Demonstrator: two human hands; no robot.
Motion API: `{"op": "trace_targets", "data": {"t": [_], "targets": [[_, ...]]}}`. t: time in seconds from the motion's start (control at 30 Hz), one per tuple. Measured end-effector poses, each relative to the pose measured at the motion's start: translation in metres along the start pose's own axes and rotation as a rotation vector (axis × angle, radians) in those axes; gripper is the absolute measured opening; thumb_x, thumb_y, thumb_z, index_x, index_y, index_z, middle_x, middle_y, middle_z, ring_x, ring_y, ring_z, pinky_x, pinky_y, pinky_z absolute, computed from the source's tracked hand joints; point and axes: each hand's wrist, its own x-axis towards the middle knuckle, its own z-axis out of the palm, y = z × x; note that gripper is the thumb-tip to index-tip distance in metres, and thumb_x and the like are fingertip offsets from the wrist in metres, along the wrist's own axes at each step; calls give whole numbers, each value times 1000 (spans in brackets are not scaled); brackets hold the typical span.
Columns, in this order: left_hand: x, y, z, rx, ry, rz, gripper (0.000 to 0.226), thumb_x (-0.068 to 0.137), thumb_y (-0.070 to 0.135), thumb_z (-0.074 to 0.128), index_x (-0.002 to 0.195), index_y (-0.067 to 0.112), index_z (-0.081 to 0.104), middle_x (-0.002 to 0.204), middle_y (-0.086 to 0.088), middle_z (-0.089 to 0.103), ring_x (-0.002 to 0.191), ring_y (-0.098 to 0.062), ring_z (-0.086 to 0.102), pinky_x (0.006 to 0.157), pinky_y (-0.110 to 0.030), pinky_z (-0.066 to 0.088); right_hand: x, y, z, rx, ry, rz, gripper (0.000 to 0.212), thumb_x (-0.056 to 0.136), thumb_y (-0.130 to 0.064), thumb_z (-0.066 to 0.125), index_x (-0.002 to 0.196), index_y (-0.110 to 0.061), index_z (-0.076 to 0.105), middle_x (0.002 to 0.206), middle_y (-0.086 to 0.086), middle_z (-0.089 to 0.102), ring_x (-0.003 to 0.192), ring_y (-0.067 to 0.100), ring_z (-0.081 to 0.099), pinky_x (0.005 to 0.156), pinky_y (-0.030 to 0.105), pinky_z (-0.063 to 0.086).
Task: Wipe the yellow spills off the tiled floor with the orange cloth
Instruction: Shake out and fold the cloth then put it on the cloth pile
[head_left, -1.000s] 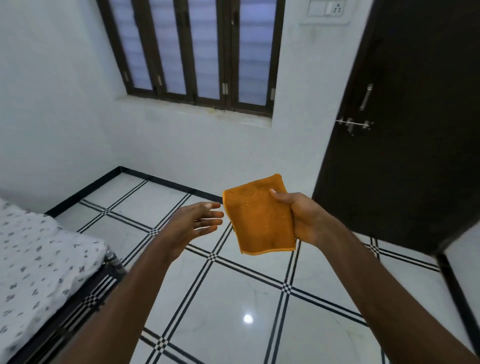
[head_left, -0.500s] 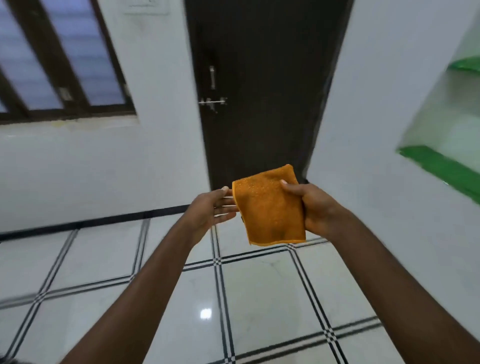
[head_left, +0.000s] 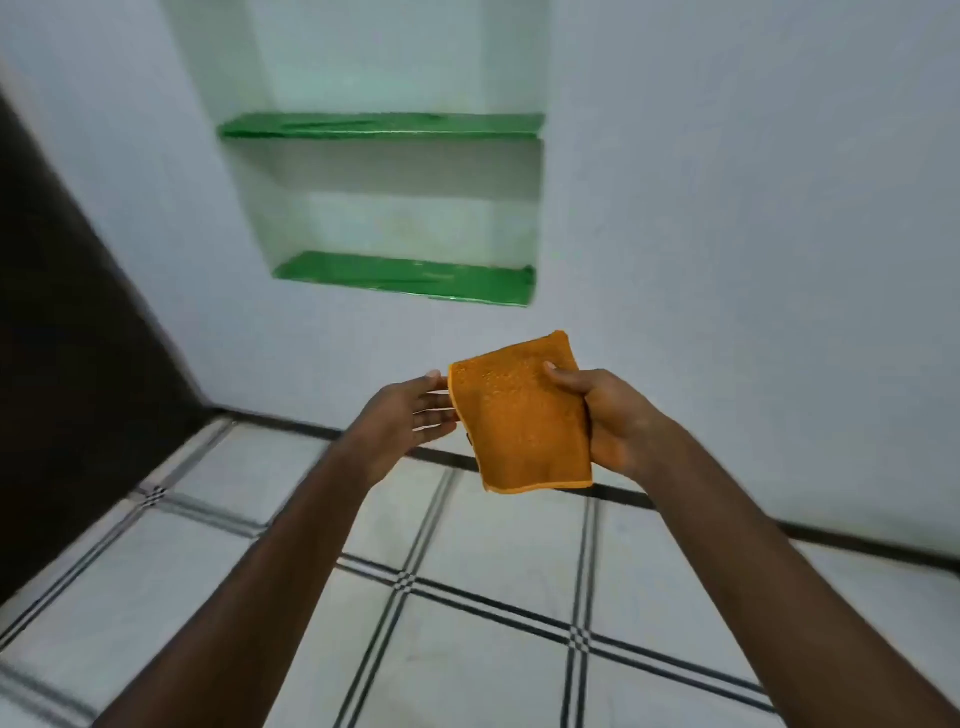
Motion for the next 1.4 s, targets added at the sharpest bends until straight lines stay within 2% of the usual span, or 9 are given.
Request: {"op": "trace_targets", "data": {"t": [0.17,0.27,0.43,0.53,0.67,0.83,1.0,1.23,1.4], "targets": [[-24,-37,251,104,-381,-46,39,105,35,52,127,5,65,115,-17,73,107,-30,71,101,-46,56,-150,37,-203,138,342,-68,47,98,-40,65,138,-17,57,129,13,70,116,39,69,96,59,55],[-73,-64,396,160,-638,-70,40,105,36,51,128,5,64,111,-15,72,104,-29,71,101,-47,56,-258,69,-299,257,564,-138,46,100,-37,63,140,-15,54,131,13,69,117,38,67,92,57,56],[-176,-106,594,245,-1018,-130,39,104,36,53,123,5,66,110,-16,73,103,-29,72,98,-44,57,-426,132,-403,459,903,-200,47,101,-36,62,142,-14,51,129,13,68,114,36,67,82,53,57],[-234,-132,675,299,-1182,-161,34,104,34,54,119,6,66,105,-14,74,101,-29,73,94,-41,59,-502,174,-436,545,1065,-201,50,100,-39,63,142,-18,48,133,13,64,117,40,65,92,58,55],[-310,-184,763,389,-1376,-217,31,104,34,53,108,7,69,104,-16,76,98,-28,75,90,-40,59,-587,238,-468,689,1248,-225,52,101,-40,61,145,-18,46,137,14,62,118,41,64,91,57,54],[-381,-253,854,534,-1576,-276,38,104,37,52,117,6,70,109,-17,77,104,-29,75,89,-39,59,-664,312,-509,857,1429,-252,53,100,-41,61,144,-16,48,136,16,63,119,42,63,101,61,50],[-406,-326,921,699,-1625,-362,38,104,36,52,118,6,71,108,-14,78,102,-28,75,93,-40,60,-692,372,-563,1029,1509,-217,54,100,-41,62,143,-14,48,133,17,64,116,42,65,84,56,56],[-438,-467,989,962,-1650,-453,35,102,31,56,117,3,71,111,-22,75,99,-31,74,85,-36,61,-700,529,-635,1259,1544,-148,59,98,-44,63,146,-15,46,136,18,65,119,44,65,87,56,58],[-445,-590,1013,1129,-1638,-478,31,101,27,58,116,3,71,109,-21,75,91,-28,74,83,-35,61,-679,668,-681,1405,1464,-82,75,85,-49,77,147,-19,46,138,19,65,122,50,63,104,70,47]]}}
